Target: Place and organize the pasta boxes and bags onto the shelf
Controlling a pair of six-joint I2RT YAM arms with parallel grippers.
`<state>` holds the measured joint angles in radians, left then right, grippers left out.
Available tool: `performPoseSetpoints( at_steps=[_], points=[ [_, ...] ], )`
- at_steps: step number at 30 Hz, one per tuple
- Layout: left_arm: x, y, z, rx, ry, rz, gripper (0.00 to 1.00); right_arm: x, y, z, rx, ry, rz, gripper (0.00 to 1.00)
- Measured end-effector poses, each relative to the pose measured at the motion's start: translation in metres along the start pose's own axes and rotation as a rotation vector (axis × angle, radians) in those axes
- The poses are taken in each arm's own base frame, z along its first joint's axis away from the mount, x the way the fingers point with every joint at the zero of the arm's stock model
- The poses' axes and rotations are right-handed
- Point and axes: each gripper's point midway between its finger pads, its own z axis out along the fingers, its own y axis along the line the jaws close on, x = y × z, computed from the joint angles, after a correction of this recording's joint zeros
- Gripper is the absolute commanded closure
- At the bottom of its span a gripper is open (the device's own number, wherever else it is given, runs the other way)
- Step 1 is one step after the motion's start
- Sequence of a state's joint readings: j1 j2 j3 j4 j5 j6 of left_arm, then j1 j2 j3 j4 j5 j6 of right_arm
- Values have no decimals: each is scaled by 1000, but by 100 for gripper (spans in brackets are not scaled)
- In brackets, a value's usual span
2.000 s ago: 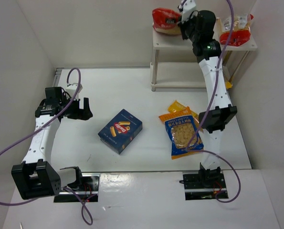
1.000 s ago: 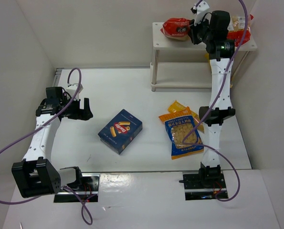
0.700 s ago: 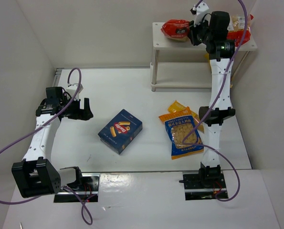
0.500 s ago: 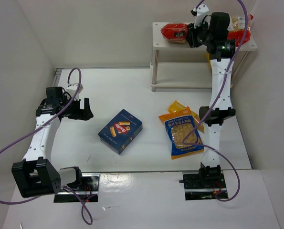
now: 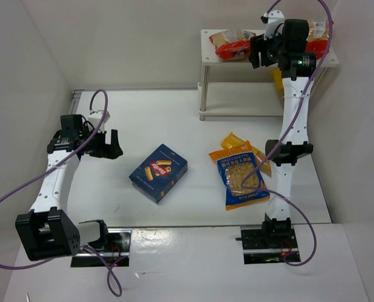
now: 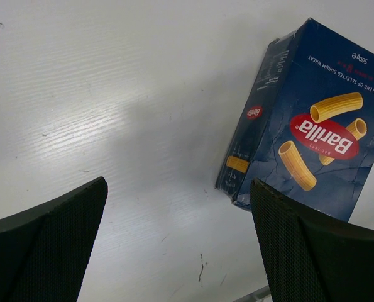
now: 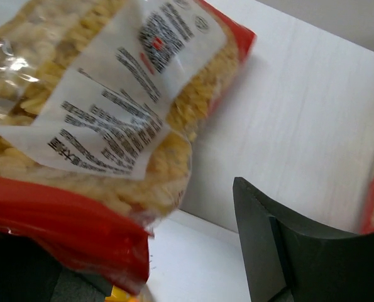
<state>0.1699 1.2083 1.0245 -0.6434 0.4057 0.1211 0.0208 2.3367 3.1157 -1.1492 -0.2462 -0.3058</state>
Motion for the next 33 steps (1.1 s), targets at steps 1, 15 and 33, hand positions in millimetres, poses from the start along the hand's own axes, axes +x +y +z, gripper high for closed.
performPoseSetpoints(
  at_steps=[1,15,33],
  points=[
    [0,0,0,0,0,4,1,1,-5,-1,11,3,6,27],
    [0,-1,0,10,-2,7,1,13,-42,-10,114,30,57,21],
    [2,-2,1,17,8,2,1,21,22,-7,-35,115,-26,20]
  ],
)
